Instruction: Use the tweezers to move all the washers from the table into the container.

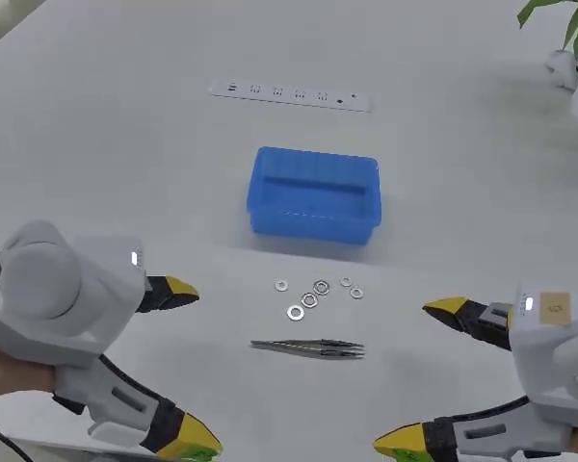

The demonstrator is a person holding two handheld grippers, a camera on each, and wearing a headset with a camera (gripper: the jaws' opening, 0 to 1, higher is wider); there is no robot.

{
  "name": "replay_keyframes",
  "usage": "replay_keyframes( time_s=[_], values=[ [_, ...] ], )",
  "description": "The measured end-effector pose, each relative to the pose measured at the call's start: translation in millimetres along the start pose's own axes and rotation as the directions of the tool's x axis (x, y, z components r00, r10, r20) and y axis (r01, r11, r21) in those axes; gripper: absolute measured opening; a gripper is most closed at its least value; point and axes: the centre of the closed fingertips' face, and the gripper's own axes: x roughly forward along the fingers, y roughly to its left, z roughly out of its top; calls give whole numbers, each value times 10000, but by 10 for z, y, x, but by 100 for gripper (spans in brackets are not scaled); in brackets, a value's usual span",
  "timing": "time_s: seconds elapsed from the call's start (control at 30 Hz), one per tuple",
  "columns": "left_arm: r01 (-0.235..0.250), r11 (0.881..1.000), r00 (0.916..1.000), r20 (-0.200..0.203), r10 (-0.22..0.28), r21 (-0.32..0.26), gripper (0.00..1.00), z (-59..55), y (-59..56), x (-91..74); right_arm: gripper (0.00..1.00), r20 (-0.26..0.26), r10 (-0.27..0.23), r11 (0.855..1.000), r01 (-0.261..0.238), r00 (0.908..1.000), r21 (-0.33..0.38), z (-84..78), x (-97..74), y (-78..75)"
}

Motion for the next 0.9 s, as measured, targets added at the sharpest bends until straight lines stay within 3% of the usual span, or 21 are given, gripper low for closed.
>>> replay_keyframes(
  time_s=[0.23, 0.37, 0.47, 0.6, 0.67, 0.73, 0.9],
  values=[
    [-189, 9998, 9998, -30, 189, -3, 91, 21, 67, 68, 88, -12, 58, 9998, -58, 10000, -165, 76, 60, -59],
    [-137, 9999, 9999, -99, 136, -98, 85, 46, 109, 153, 72, -35, 334, 9980, -335, 9994, -544, 155, 138, -57],
    [-124, 9999, 9999, -85, 124, -64, 81, 86, 159, 220, 72, -70, 540, 9953, -544, 9985, -806, 235, 253, -43],
    [-155, 9999, 9999, -66, 154, -72, 74, 136, 228, 271, 67, -529, 786, 9864, -853, 9955, -1404, 229, 407, -27],
    [-107, 9999, 9999, -72, 107, -72, 72, 154, 241, 295, 58, -585, 1001, 9784, -1090, 9933, -1755, 234, 457, 1],
    [-109, 9999, 9999, -134, 110, 24, 70, 157, 264, 326, 52, -692, 1065, 9765, -1175, 9919, -1808, 225, 517, 10],
    [90, 9999, 9992, -385, -87, 84, 62, 134, 292, 408, 49, -1143, 1264, 9719, -1460, 9854, -1844, 165, 629, 23]
  ],
)
